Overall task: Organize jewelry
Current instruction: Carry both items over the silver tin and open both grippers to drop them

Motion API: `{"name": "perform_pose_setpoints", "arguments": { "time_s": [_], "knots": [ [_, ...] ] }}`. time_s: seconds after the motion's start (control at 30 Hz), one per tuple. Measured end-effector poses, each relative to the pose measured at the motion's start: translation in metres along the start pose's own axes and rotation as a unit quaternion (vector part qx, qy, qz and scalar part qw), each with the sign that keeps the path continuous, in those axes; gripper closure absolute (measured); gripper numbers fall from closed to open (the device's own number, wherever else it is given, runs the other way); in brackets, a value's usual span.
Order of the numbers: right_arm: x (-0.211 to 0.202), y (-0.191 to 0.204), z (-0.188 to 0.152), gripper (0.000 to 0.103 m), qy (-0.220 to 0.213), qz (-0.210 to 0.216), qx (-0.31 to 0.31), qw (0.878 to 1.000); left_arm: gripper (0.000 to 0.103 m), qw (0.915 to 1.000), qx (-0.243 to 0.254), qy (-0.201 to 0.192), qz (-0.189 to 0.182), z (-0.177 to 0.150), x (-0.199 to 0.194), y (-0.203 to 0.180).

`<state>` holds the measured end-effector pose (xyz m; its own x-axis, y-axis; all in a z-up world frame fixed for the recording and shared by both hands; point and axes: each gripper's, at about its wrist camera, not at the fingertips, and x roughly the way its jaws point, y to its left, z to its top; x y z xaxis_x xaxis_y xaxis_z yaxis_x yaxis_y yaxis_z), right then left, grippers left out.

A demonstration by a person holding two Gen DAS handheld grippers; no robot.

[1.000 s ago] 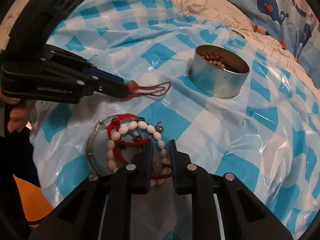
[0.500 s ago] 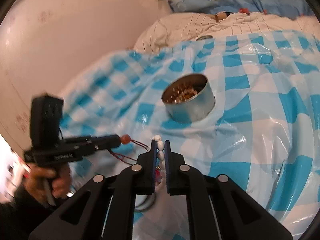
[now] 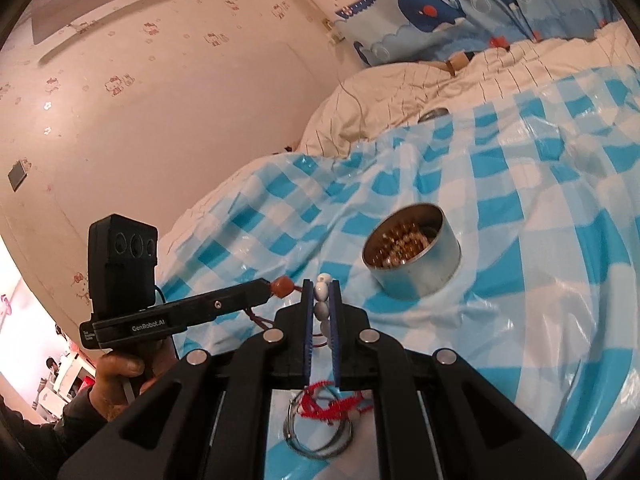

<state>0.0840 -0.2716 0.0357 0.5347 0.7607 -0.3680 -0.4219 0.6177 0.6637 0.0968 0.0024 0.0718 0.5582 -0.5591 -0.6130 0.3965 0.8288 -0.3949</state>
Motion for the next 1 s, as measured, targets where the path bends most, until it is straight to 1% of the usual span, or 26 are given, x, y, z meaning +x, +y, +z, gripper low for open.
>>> {"name": "perform_pose_setpoints", "arguments": {
  "time_s": [0.13, 0.33, 0.5, 0.57, 0.6, 0.67, 0.7, 0.77, 0.8, 0.83, 0.87, 0.9, 0.93, 0.97, 1.0],
  "knots": [
    [0.005, -0.002, 0.009, 0.095, -0.008, -0.003, -0.002, 1.0, 0.088, 0.9998, -0.001, -0.019, -0.009, 0.015, 0.007, -0.005],
    [0.011, -0.011, 0.028, 0.095, -0.026, -0.007, 0.0, 1.0, 0.088, 0.9988, -0.016, -0.043, -0.016, 0.034, 0.02, -0.004],
    [0.024, -0.019, 0.048, 0.095, -0.034, -0.012, -0.001, 0.999, 0.088, 0.9967, -0.041, -0.063, -0.03, 0.049, 0.035, 0.002],
    [0.034, -0.02, 0.056, 0.095, -0.034, -0.011, -0.006, 0.999, 0.087, 0.9959, -0.056, -0.066, -0.026, 0.053, 0.047, 0.007],
    [0.041, -0.02, 0.061, 0.095, -0.032, -0.011, -0.01, 0.999, 0.087, 0.9956, -0.069, -0.061, -0.02, 0.054, 0.057, 0.011],
    [0.056, -0.02, 0.067, 0.095, -0.025, -0.019, -0.019, 0.999, 0.087, 0.9957, -0.088, -0.029, 0.001, 0.055, 0.08, 0.02],
    [0.063, -0.02, 0.069, 0.095, -0.019, -0.028, -0.024, 0.999, 0.087, 0.9951, -0.094, -0.012, 0.027, 0.054, 0.09, 0.025],
    [0.081, -0.026, 0.07, 0.094, 0.002, -0.053, -0.026, 0.998, 0.087, 0.9929, -0.105, 0.004, 0.055, 0.05, 0.098, 0.031],
    [0.086, -0.029, 0.069, 0.094, 0.01, -0.065, -0.024, 0.998, 0.086, 0.992, -0.111, 0.007, 0.06, 0.049, 0.098, 0.034],
    [0.089, -0.034, 0.066, 0.094, 0.019, -0.08, -0.019, 0.996, 0.082, 0.9912, -0.114, 0.007, 0.067, 0.049, 0.095, 0.036],
    [0.09, -0.037, 0.064, 0.093, 0.023, -0.083, -0.013, 0.996, 0.078, 0.9909, -0.111, 0.0, 0.075, 0.048, 0.088, 0.038],
    [0.089, -0.041, 0.064, 0.086, 0.027, -0.083, -0.006, 0.996, 0.076, 0.9909, -0.109, -0.006, 0.079, 0.048, 0.083, 0.038],
    [0.086, -0.042, 0.064, 0.077, 0.023, -0.086, -0.003, 0.996, 0.07, 0.9907, -0.108, -0.013, 0.082, 0.047, 0.075, 0.039],
    [0.082, -0.042, 0.064, 0.075, 0.017, -0.09, -0.002, 0.996, 0.063, 0.9902, -0.111, -0.017, 0.084, 0.046, 0.069, 0.041],
    [0.078, -0.042, 0.064, 0.075, 0.014, -0.094, -0.001, 0.996, 0.062, 0.9898, -0.112, -0.021, 0.085, 0.042, 0.062, 0.043]
  ]
}}
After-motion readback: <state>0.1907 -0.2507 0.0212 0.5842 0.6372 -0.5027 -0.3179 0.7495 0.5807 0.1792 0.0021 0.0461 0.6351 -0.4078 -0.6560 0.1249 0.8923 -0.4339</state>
